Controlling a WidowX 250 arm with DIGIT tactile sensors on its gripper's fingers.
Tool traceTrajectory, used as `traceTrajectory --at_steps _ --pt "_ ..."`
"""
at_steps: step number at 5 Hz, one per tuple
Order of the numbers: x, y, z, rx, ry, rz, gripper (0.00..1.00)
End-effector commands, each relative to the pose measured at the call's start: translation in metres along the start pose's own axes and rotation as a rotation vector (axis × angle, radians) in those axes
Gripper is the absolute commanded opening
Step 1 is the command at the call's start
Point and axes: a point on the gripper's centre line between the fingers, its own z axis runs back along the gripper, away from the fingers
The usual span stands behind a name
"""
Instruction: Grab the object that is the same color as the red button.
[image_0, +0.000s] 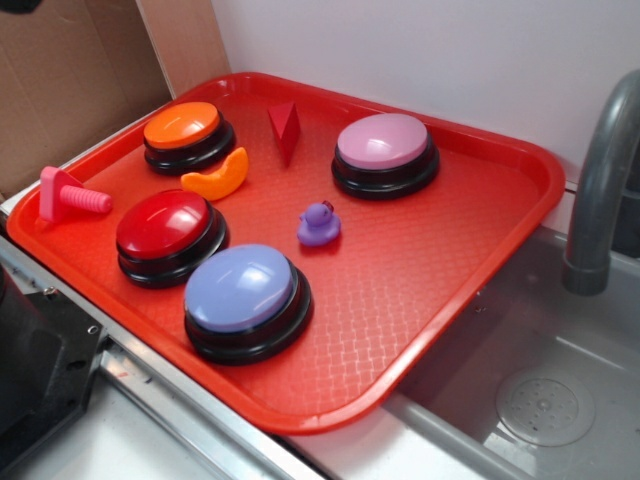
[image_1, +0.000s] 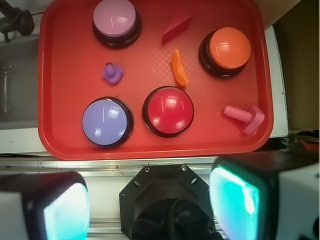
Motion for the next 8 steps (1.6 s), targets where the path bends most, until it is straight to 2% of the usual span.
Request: traceTrajectory --at_steps 1,3,4,5,6,7,8 --pt "0.0 0.0 0.0 0.0 0.0 0.0 1.0" --pt "0.049 0.008 -0.025 -0.042 -0.076 0.143 1.0" --pt "0.089 0.02 -0.045 -0.04 -0.087 0.301 1.0" --pt "0.127 0.026 -0.07 0.006 -0.123 0.488 1.0" --pt "0.151 0.036 -0.094 0.068 -0.167 0.666 1.0" --pt "0.168 0.043 -0.11 0.105 -0.186 0.73 1.0" --pt "0.184 0.053 -0.142 0.17 -0.166 0.825 1.0"
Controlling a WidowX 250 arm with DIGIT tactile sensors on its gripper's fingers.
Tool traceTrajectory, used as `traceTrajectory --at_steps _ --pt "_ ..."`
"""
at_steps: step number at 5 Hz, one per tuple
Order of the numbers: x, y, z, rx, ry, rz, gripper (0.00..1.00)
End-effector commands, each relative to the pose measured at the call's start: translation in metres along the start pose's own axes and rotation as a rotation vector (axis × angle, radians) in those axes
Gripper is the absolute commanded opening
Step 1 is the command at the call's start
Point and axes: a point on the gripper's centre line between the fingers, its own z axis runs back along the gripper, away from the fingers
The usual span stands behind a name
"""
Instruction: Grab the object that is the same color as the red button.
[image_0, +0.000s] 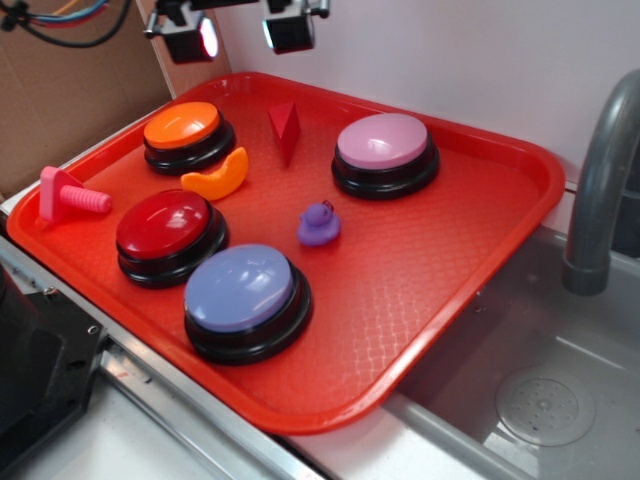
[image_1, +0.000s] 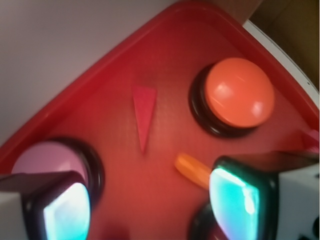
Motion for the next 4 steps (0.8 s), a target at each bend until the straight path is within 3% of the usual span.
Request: traceTrajectory --at_steps 1,2,3,4 --pt "0.034 0.003 -0.042 0.058 -0.063 0.173 1.0" --pt "0.033 0.002 -0.064 0.049 -0.061 0.209 1.0" --pt "0.032 0.003 -0.078 0.083 -0.042 0.223 1.0" --pt "0.029 0.006 -0.088 0.036 -0.017 0.229 1.0"
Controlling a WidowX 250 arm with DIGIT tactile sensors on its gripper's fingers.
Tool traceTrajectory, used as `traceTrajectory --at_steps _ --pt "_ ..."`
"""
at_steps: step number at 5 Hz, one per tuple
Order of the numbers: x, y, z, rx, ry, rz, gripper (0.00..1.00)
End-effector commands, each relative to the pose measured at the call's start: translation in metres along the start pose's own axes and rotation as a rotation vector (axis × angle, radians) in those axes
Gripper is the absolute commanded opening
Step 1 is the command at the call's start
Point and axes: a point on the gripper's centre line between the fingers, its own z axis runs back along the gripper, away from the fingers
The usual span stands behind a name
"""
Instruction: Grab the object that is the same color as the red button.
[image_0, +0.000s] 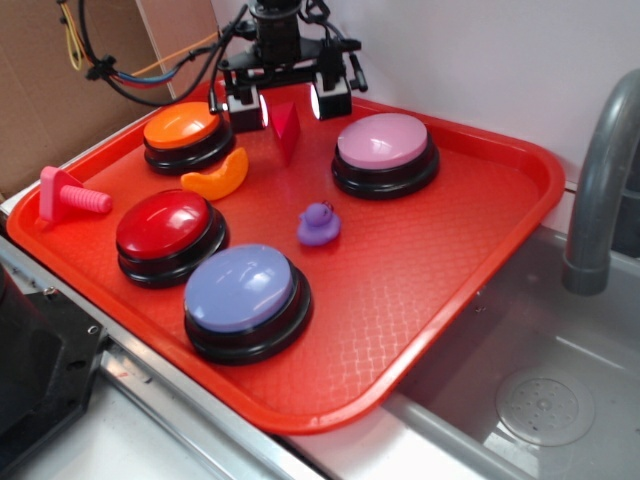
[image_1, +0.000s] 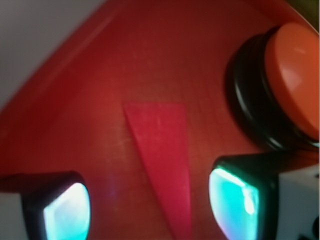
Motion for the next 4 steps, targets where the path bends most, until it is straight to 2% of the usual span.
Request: traceTrajectory --at_steps 1,2,3,4 --pt "0.012 0.013 -0.005 -0.063 -0.024 0.061 0.46" --pt "0.009 0.013 0.0 -0.075 -0.053 0.065 0.0" --pt "0.012 0.013 -0.004 -0.079 -0.035 0.041 0.0" --pt "0.014 0.015 0.007 -0.059 -0.057 -0.047 0.0"
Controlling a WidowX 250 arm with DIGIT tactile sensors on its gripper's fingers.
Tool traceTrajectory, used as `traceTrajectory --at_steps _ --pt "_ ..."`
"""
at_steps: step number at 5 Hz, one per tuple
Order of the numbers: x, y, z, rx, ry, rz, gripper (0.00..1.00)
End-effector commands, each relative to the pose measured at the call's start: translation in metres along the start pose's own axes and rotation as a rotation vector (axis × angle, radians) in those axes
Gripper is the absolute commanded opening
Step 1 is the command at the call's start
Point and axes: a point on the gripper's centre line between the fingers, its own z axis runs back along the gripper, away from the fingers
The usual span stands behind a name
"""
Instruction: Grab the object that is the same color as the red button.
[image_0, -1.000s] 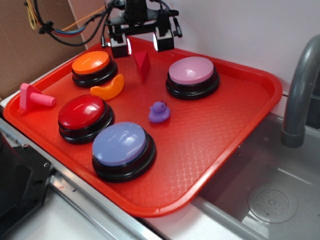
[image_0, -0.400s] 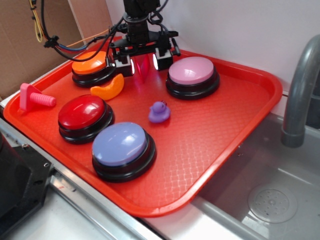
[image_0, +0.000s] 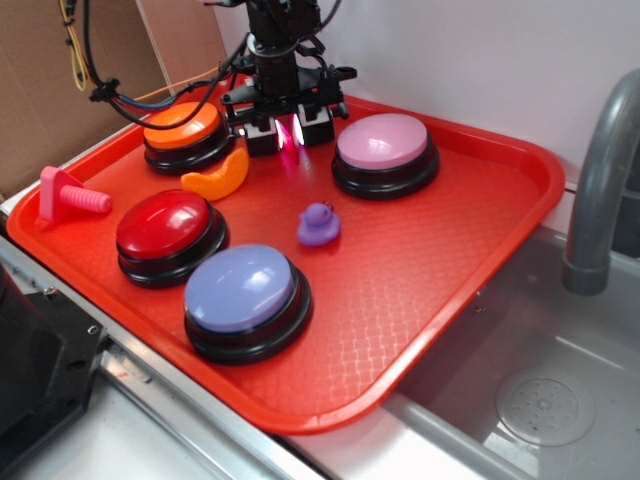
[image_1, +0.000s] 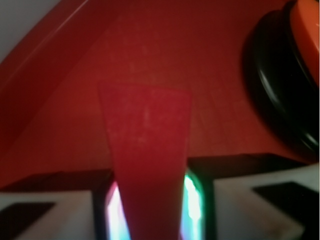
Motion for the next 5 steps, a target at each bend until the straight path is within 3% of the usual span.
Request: traceTrajectory --at_steps 1,2,3,4,5 --pt "0.024 0.01 0.053 -0.104 0.046 -0.291 0.0" --pt "0.025 0.009 0.09 -0.114 0.09 -0.509 0.0" --pt "0.004 0.002 0.124 -0.197 0.093 -0.727 0.0" --pt "-0.019 0.009 0.142 -0.233 0.098 -0.829 0.0" --pt "-0.048 0.025 0.15 -0.281 0.06 -0.916 0.0"
